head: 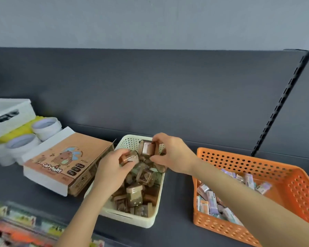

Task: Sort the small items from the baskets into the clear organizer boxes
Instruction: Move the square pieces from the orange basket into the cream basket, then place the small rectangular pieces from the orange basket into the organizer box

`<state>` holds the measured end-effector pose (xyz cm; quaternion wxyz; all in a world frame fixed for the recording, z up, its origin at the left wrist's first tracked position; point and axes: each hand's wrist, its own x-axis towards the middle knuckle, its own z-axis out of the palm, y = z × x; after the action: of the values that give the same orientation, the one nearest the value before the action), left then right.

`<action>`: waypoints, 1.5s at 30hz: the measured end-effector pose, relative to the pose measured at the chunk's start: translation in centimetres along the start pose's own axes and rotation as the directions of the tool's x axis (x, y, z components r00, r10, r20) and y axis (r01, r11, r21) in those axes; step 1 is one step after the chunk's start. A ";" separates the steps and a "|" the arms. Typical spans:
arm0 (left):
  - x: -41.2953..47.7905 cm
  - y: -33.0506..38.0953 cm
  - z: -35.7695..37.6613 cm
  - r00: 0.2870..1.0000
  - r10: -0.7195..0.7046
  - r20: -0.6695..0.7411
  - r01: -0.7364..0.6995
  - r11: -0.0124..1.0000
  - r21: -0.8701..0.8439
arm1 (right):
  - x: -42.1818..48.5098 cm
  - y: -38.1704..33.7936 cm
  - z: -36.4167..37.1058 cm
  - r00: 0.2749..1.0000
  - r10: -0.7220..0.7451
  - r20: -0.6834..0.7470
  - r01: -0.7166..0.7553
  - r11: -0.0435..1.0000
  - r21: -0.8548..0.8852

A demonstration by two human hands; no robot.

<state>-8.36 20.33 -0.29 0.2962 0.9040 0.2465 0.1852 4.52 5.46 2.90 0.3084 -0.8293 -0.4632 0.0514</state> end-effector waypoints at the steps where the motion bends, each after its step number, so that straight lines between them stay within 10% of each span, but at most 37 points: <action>1: 0.0 -0.5 0.0 0.999 0.007 0.047 -0.008 1.000 0.026 | 0.6 -0.4 0.8 1.000 0.008 -0.004 -0.008 1.000 0.011; 12: -0.1 -2.1 -0.1 0.997 -0.015 0.072 0.014 1.000 0.007 | 2.4 -0.9 3.8 0.973 0.142 0.181 -0.104 0.973 -0.206; 23: -1.0 4.2 3.0 0.973 0.229 -0.009 -0.230 0.973 -0.027 | -5.6 2.5 -1.8 0.952 0.272 -0.140 -0.283 0.957 -0.062; 35: -3.3 13.3 11.3 0.828 0.478 0.293 -0.464 0.878 -0.120 | -17.7 11.4 -6.0 0.829 0.525 -0.194 -0.544 0.836 -0.065; 45: -2.6 16.4 16.5 0.599 0.274 0.753 -0.541 0.832 0.127 | -20.6 15.3 -8.7 0.902 0.429 -0.045 -0.431 0.897 -0.093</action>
<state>3.01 0.04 -2.96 0.1541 0.9725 -0.0751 -0.1580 7.39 -20.87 -2.80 0.2525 -0.9262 -0.2669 0.0852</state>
